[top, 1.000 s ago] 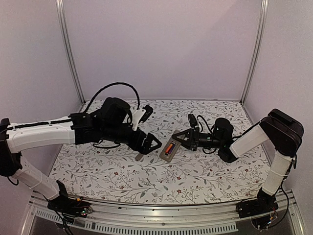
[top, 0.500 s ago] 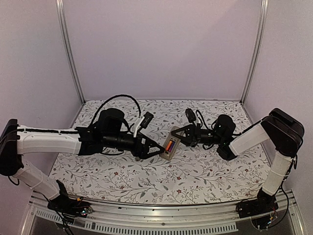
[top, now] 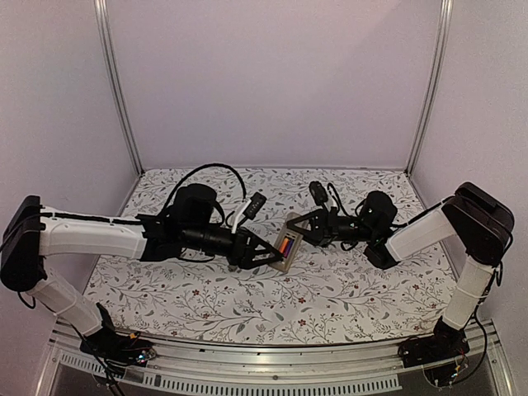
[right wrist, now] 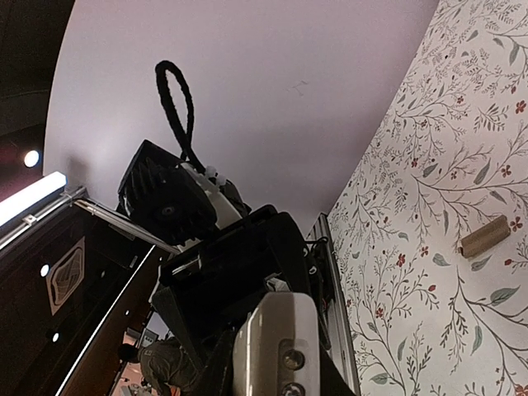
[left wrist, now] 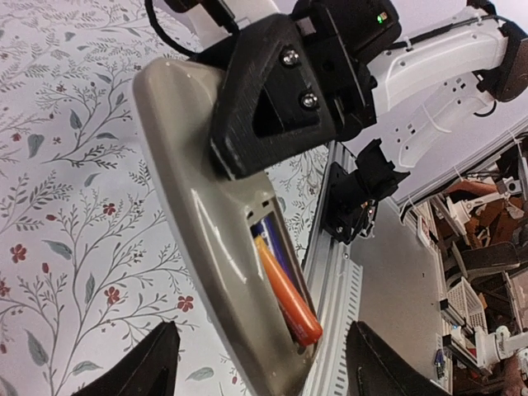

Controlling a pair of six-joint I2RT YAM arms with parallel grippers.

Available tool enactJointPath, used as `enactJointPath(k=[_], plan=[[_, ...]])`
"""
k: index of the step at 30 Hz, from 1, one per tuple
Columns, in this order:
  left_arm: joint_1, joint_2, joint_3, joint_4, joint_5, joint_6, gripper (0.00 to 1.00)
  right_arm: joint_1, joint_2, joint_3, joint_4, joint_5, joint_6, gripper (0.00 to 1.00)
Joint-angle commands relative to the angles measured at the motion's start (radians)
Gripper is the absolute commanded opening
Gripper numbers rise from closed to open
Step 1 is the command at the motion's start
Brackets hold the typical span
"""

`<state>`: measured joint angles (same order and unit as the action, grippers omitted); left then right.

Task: Load the batteries into the remote control
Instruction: Load the battery into the battery compartment.

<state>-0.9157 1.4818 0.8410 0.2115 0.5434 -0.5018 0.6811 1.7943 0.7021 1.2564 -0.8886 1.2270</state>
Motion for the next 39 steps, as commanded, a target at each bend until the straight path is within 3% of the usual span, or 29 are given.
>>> enactJointPath(k=[1,17,32,34,37,39], plan=[[0.003,0.021,0.034,0.014,0.017,-0.002,0.68,0.014,-0.029,0.031,-0.002,-0.018,-0.01,0.04],[0.005,0.046,0.056,-0.015,-0.005,-0.003,0.49,0.022,-0.038,0.037,-0.016,-0.021,-0.025,0.04],[0.011,0.096,0.112,-0.138,-0.086,-0.033,0.21,0.028,-0.065,0.033,-0.027,-0.018,-0.033,0.04],[0.011,0.098,0.119,-0.146,-0.083,-0.03,0.25,0.028,-0.074,0.029,-0.078,-0.011,-0.065,0.04],[0.006,0.097,0.128,-0.132,-0.08,-0.033,0.43,0.028,-0.108,0.027,-0.179,0.002,-0.131,0.03],[0.001,0.103,0.144,-0.13,-0.076,-0.036,0.48,0.029,-0.131,0.028,-0.243,0.013,-0.184,0.04]])
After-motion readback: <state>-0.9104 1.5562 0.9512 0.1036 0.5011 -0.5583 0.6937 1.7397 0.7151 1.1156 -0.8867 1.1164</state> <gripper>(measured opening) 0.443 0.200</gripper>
